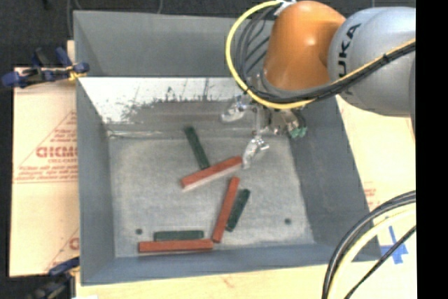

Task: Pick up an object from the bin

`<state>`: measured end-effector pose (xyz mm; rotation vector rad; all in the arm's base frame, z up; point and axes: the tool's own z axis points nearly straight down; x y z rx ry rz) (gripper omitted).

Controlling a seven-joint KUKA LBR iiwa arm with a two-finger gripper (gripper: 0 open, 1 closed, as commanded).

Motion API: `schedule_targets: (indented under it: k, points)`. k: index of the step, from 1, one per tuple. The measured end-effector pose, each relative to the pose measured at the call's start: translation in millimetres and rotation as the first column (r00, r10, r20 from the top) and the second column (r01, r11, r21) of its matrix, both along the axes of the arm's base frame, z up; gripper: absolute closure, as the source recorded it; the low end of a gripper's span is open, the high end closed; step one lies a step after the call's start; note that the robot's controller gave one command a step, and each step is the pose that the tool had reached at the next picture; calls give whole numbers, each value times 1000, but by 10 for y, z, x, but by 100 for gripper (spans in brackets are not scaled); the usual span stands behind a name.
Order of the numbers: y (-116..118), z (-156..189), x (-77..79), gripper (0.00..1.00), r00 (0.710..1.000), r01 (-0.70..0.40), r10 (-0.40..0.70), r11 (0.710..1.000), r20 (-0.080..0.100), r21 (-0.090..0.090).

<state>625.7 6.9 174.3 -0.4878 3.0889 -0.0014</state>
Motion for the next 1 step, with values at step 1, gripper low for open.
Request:
schedule_targets:
  k: [1]
  points:
    - [42, -840, -53, 100, 999, 53, -53, 999, -6, -1]
